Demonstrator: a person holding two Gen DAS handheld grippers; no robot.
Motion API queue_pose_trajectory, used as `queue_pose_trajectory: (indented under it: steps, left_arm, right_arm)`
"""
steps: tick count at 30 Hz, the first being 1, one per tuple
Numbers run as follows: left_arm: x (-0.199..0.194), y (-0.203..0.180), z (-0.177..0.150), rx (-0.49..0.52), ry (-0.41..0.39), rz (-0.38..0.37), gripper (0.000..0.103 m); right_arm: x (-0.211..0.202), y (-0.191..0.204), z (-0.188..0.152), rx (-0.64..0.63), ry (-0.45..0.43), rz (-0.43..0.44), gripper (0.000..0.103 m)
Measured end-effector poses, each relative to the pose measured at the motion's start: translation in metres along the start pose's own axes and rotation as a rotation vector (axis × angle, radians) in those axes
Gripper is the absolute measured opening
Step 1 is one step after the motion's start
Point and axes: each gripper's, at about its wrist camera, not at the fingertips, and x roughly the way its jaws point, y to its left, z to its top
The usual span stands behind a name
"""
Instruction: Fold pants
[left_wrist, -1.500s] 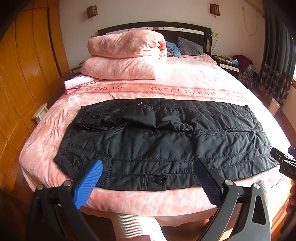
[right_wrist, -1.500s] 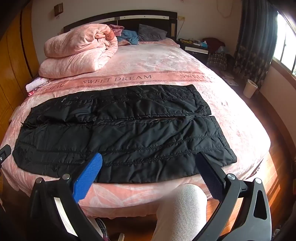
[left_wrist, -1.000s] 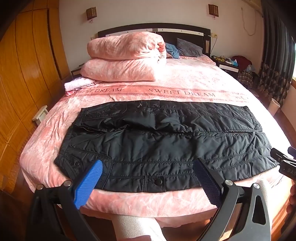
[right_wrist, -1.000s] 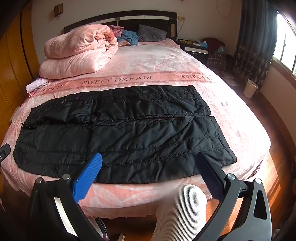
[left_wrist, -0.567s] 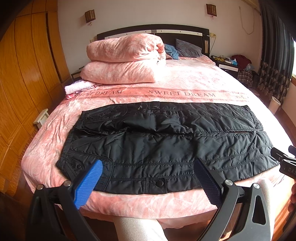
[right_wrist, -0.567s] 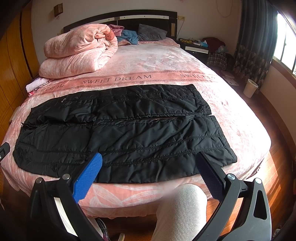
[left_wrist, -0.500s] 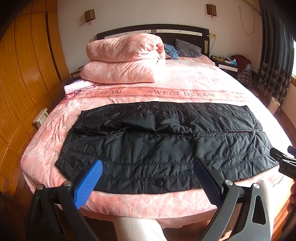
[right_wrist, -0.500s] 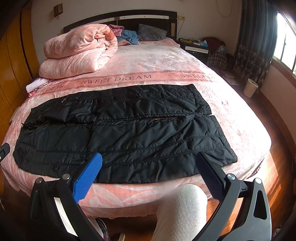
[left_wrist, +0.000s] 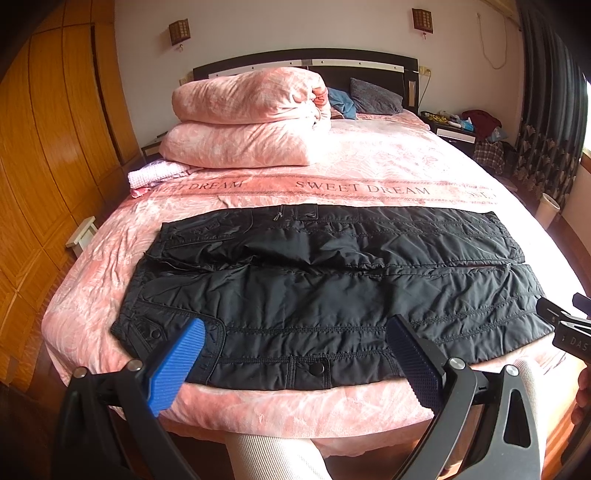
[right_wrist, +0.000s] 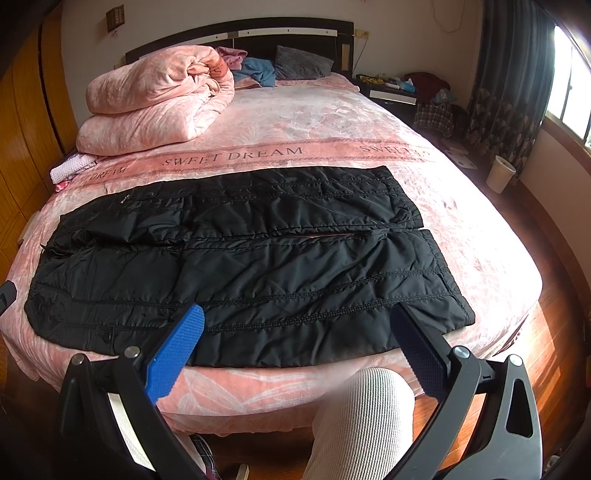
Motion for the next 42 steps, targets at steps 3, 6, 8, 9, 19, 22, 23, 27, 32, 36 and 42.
queue_pose_trajectory:
  steps: [3,6,8,9,19,22,23,27,32,36,42]
  left_arm:
    - [0.0,0.0,0.0,0.001,0.0,0.0,0.099]
    - [0.0,-0.001,0.0,0.001,0.001,0.001,0.099]
    - [0.001,-0.001,0.001,0.001,0.003,0.0,0.099]
    - [0.001,-0.001,0.001,0.002,0.003,-0.001,0.099]
    - [0.002,-0.001,0.001,0.0,0.003,0.001,0.099]
    - [0.002,-0.001,0.001,0.001,0.005,-0.001,0.099]
    - [0.001,-0.001,0.001,0.001,0.003,0.001,0.099]
    - [0.002,-0.001,0.001,0.0,0.004,-0.001,0.099]
    - [0.002,0.0,0.001,0.0,0.004,-0.001,0.099]
    - [0.002,0.0,0.001,0.0,0.004,-0.001,0.099]
    - [0.003,-0.001,0.002,0.002,0.006,-0.001,0.099]
  right_arm:
    - [0.001,0.0,0.0,0.0,-0.001,0.001,0.101]
    - [0.003,0.0,0.0,0.0,-0.001,-0.001,0.101]
    - [0.003,0.0,0.0,-0.001,-0.001,-0.001,0.101]
    - [0.003,0.0,0.001,-0.001,0.0,-0.001,0.101]
    - [0.007,0.002,0.002,-0.004,0.004,-0.003,0.101]
    - [0.007,0.002,0.002,-0.004,0.005,-0.004,0.101]
    - [0.008,0.001,0.002,-0.003,0.006,-0.004,0.101]
    - [0.011,0.001,0.002,-0.003,0.011,-0.005,0.101]
    - [0.013,0.002,0.002,-0.005,0.015,-0.006,0.101]
    - [0.014,0.003,0.003,-0.005,0.016,-0.005,0.101]
    - [0.016,0.004,0.004,-0.005,0.018,0.003,0.101]
